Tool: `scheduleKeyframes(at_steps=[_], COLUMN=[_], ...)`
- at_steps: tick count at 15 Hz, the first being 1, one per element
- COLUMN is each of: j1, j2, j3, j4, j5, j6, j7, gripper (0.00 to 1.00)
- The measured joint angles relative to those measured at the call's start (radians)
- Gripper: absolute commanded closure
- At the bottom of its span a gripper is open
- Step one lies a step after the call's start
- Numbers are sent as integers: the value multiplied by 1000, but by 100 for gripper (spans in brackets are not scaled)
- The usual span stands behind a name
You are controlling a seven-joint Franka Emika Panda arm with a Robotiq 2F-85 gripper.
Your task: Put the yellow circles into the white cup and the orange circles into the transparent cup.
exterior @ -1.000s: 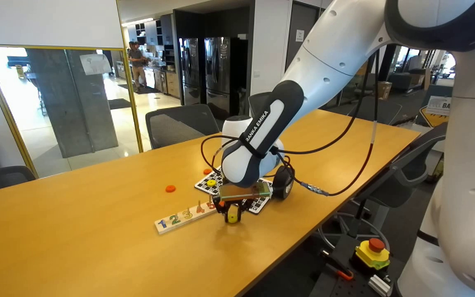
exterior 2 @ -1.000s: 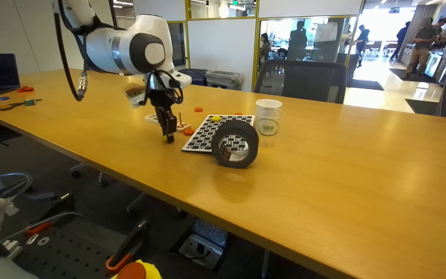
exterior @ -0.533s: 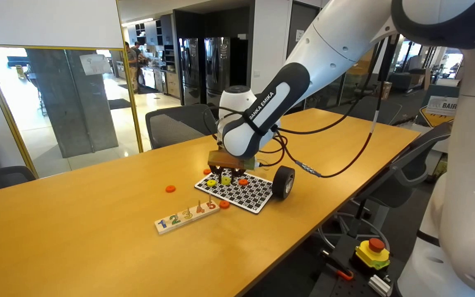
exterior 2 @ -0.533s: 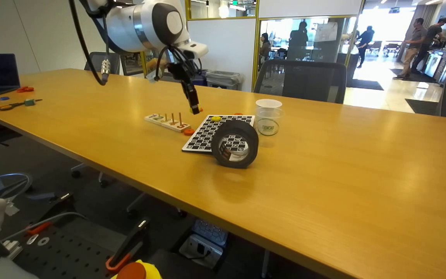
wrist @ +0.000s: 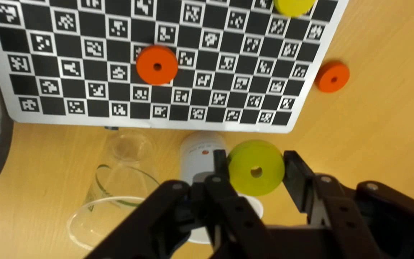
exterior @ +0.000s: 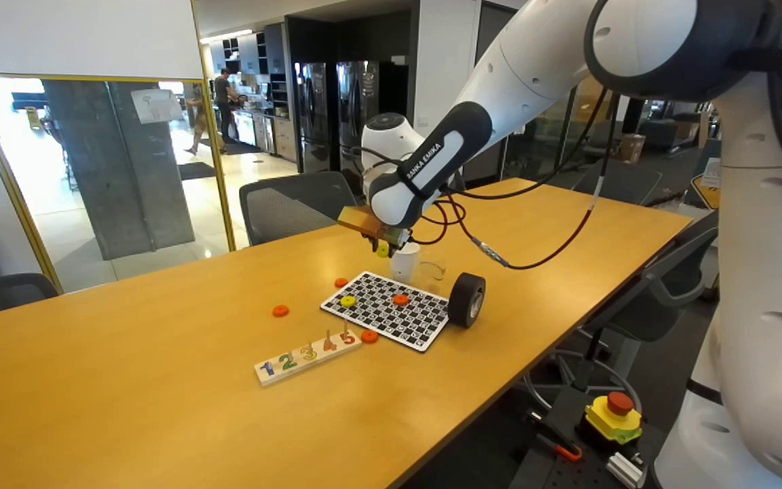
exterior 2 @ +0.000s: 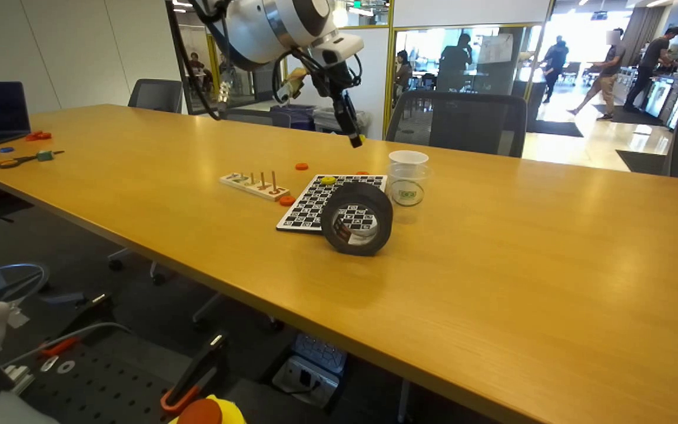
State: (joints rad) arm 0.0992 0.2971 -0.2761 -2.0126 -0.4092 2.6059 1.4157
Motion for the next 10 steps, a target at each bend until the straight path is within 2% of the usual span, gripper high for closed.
scheduleKeyframes(at_steps=[5,10], j1=[-3,-19], j2=[99,168], j3=[-79,-87], j4=[107,193], j5=[-70,-70], j6=[-61,-114], j7=[207,267], gripper=[80,80])
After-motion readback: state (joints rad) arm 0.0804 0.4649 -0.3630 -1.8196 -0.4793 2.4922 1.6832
